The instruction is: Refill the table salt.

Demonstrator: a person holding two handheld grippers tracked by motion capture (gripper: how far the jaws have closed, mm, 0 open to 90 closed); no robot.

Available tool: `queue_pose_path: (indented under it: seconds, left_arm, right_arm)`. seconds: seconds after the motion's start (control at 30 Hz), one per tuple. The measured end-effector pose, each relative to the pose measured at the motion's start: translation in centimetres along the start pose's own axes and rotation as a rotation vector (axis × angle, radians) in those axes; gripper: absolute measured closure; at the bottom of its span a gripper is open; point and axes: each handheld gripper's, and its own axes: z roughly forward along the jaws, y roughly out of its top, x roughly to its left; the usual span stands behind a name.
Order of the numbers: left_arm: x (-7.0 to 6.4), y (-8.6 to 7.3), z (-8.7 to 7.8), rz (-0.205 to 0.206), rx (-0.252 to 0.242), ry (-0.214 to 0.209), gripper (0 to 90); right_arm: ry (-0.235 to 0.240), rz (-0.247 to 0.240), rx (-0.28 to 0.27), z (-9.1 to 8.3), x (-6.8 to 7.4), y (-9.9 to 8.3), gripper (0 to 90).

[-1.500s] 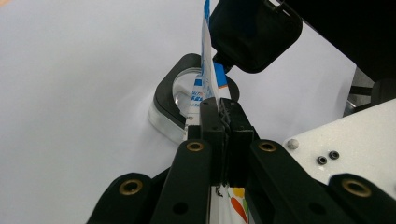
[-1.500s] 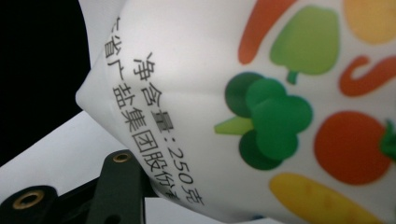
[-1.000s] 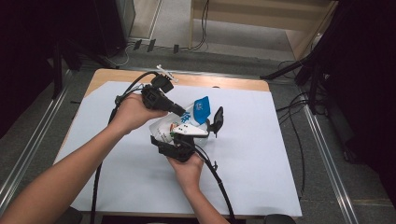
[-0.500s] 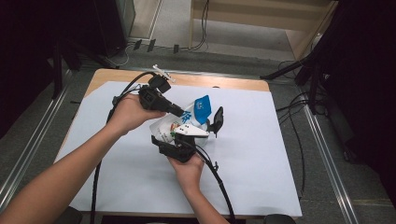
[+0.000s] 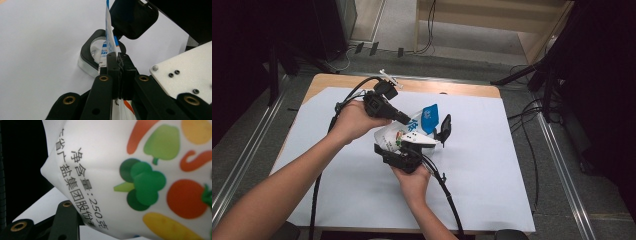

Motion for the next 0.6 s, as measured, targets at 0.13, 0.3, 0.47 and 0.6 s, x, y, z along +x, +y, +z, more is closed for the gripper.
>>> queue_pose_path:
  seconds: [0.13, 0.3, 0.47, 0.6]
  left_arm:
    - [0.01, 0.09, 0.04, 0.003, 0.013, 0.007, 90.0]
    - [-0.08, 0.04, 0.01, 0.003, 0.007, 0.011, 90.0]
    - [0.02, -0.13, -0.23, 0.011, 0.001, 0.012, 90.0]
    - [0.08, -0.25, -0.29, 0.004, 0.001, 0.011, 90.0]
  right_arm:
    - [0.002, 0.0, 0.001, -0.03, 0.0, 0.05, 52.5]
    - [-0.004, -0.014, 0.008, -0.02, 0.11, 0.02, 51.9]
    - [-0.014, -0.04, 0.014, 0.01, 0.21, 0.12, 51.8]
    - [-0.011, -0.035, 0.015, 0.18, 0.3, 0.09, 51.8]
